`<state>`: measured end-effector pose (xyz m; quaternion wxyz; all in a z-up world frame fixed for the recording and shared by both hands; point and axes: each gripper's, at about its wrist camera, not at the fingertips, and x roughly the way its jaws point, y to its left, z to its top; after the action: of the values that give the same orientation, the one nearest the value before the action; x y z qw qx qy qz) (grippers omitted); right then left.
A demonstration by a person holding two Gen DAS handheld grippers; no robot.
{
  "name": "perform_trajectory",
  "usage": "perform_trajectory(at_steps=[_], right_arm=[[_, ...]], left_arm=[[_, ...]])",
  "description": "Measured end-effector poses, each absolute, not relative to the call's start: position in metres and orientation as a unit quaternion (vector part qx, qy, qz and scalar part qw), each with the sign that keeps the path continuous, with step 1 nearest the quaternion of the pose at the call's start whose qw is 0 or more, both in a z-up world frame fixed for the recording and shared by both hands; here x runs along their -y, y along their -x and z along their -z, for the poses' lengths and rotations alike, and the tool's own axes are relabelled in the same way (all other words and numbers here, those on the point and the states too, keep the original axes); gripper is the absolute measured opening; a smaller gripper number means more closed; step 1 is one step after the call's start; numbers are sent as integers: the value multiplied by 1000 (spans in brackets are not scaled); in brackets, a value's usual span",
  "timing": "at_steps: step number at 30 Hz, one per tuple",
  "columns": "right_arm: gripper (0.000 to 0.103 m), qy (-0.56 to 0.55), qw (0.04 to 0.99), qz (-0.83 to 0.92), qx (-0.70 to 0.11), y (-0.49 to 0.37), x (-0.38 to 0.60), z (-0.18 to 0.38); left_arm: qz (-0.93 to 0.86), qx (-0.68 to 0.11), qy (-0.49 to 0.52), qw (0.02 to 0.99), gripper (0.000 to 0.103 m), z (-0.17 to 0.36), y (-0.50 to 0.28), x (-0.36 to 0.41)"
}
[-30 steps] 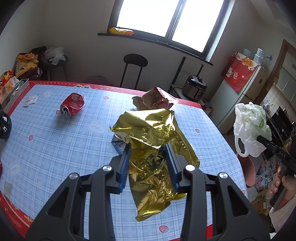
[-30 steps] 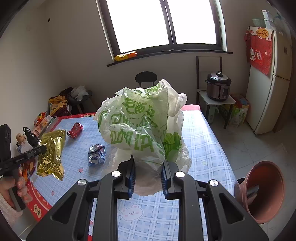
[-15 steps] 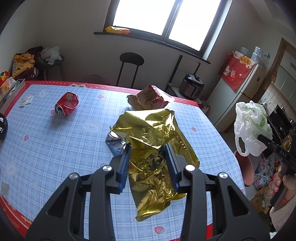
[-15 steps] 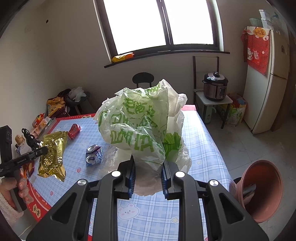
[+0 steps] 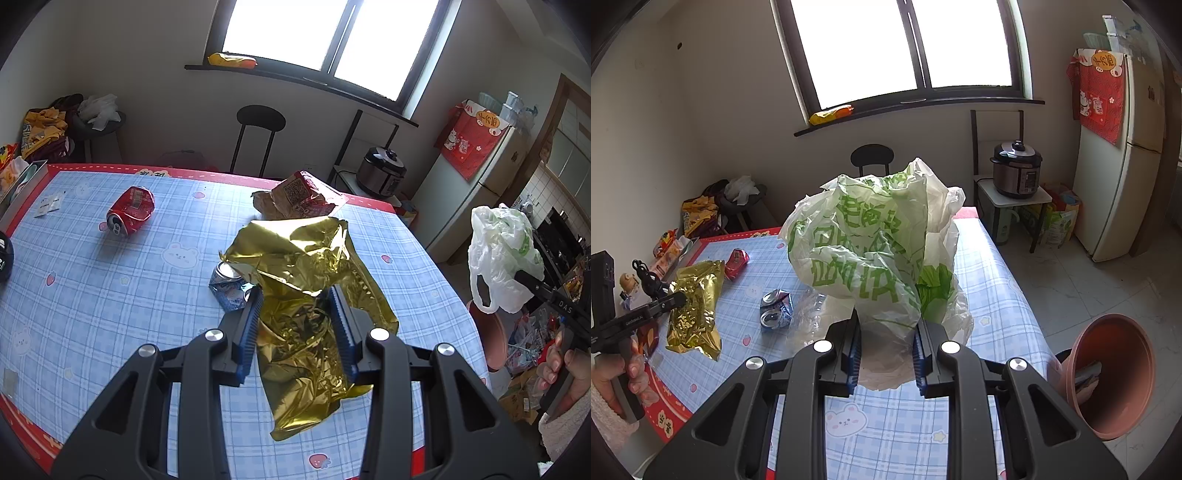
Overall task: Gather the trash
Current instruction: 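Lift the green-printed bag with the right gripper while the left gripper holds the gold foil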
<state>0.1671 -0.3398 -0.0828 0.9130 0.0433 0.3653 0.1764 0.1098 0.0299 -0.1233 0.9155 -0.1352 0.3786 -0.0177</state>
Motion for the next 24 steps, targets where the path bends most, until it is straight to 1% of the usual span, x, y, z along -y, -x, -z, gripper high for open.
perform_trajectory(at_steps=[24], right_arm=[[23, -46, 913, -176, -366, -169, 338, 81]], left_arm=[[16, -377, 134, 916, 39, 122, -109, -25]])
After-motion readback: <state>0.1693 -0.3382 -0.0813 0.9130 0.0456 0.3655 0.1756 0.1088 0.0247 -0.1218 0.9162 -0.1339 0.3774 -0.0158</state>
